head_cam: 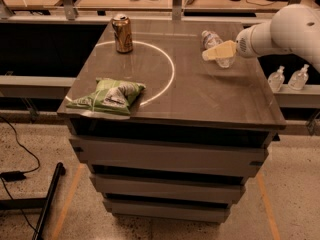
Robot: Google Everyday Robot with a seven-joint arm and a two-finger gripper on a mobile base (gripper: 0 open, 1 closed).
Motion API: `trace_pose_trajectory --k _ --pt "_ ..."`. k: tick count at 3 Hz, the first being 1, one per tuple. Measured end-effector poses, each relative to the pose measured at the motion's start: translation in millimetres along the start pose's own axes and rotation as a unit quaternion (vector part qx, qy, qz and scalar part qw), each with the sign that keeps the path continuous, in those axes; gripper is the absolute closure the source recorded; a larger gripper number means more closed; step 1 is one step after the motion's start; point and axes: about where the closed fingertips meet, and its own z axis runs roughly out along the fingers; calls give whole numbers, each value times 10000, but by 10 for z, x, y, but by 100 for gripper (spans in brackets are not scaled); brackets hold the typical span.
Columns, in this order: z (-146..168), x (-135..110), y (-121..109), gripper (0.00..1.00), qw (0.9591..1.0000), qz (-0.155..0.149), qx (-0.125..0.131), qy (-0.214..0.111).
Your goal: Move water bottle near orange can
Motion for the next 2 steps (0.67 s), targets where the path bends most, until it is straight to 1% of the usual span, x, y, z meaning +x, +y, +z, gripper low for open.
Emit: trace_pose_trajectory --k 1,2 --pt "155 116 48 4 9999 -17 -45 99" --pt "222 141 81 26 9999 -13 -81 114"
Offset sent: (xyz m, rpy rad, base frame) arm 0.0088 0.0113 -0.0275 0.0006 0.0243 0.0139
